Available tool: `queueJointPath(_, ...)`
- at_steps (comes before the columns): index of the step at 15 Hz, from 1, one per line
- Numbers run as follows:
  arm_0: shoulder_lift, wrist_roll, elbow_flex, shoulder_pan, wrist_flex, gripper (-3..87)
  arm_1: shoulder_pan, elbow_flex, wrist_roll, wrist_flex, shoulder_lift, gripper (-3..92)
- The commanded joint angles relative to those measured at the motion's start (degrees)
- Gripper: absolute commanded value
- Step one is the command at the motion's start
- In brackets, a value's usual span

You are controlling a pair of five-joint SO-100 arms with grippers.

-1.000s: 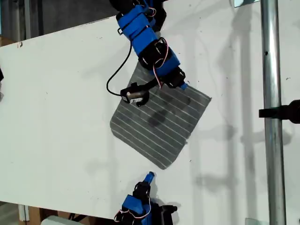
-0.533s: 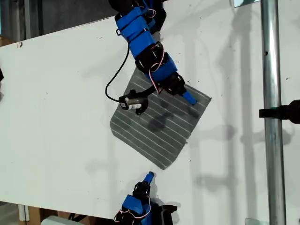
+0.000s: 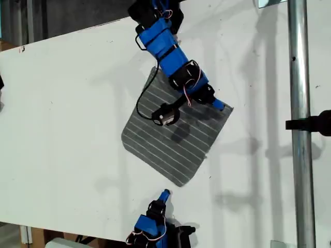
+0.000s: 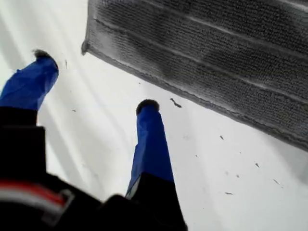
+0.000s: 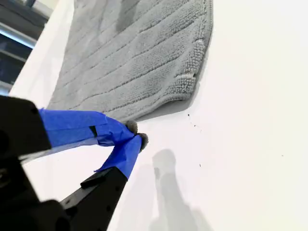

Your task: Grasp corners of a towel and fold twice.

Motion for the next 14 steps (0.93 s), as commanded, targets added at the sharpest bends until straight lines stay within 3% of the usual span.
queueJointPath(1, 0.2, -0.3, 0.4, -0.4, 0.3, -2.8, -0.4, -7.0, 0.7, 0.4, -3.1, 34.7)
queueJointPath(6, 0.2, -0.2, 0.4, -0.5, 0.3, -2.8, 0.1, -16.8, 0.4, -0.6, -13.7, 34.5)
queueJointPath(9, 0.2, -0.2, 0.4, -0.6, 0.3, -2.8, 0.7, -18.5, 0.5, -5.4, -21.8, 31.4)
queueJointPath(11, 0.2, -0.2, 0.4, -0.6, 0.3, -2.8, 1.9, -18.3, 0.2, -7.6, -27.2, 23.7)
queueJointPath(13, 0.2, -0.3, 0.4, -0.7, 0.3, -2.8, 3.3, -18.1, 0.2, -8.0, -30.3, 6.4)
queueJointPath(14, 0.2, -0.3, 0.4, -0.7, 0.3, -2.8, 3.5, -18.0, -0.4, -8.3, -30.3, 3.5)
